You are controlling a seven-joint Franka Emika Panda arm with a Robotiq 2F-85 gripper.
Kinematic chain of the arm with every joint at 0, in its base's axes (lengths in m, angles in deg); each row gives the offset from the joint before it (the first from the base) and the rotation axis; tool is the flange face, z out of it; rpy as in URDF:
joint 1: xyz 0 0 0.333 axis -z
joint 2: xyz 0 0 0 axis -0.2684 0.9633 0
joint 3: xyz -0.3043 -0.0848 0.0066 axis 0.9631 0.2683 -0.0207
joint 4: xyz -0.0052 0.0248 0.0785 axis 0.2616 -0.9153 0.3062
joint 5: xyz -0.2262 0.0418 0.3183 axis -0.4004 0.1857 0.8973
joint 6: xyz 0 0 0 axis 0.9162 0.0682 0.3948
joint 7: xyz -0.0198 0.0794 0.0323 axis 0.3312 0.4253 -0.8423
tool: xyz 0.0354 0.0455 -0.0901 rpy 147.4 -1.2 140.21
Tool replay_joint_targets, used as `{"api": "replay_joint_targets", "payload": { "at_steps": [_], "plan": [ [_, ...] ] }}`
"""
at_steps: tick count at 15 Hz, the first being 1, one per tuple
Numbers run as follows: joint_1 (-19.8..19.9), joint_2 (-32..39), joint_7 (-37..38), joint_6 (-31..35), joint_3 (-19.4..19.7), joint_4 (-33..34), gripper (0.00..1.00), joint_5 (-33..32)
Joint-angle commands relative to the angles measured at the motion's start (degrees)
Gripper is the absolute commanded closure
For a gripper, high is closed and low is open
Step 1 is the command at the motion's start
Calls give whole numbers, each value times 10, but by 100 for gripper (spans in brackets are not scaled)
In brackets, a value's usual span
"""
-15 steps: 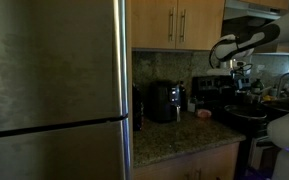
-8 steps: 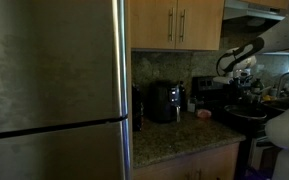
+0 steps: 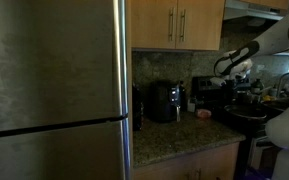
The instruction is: Move the spice bottle to the left
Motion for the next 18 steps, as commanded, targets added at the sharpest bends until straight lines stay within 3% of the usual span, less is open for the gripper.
{"api": "replay_joint_targets", "payload": {
  "at_steps": [1, 4, 5, 9, 11, 18],
  "plan": [
    [-4, 116, 85, 77, 20, 69, 0, 30],
    [-15, 161, 143, 98, 38, 128, 0, 71],
    [-22, 133, 118, 97, 39, 81, 0, 47],
    [-26, 159, 136, 97, 49, 124, 0, 65],
    [-32, 182, 182, 126, 52, 136, 0, 58],
    [-31, 313, 277, 177, 65, 280, 0, 240]
  ]
}}
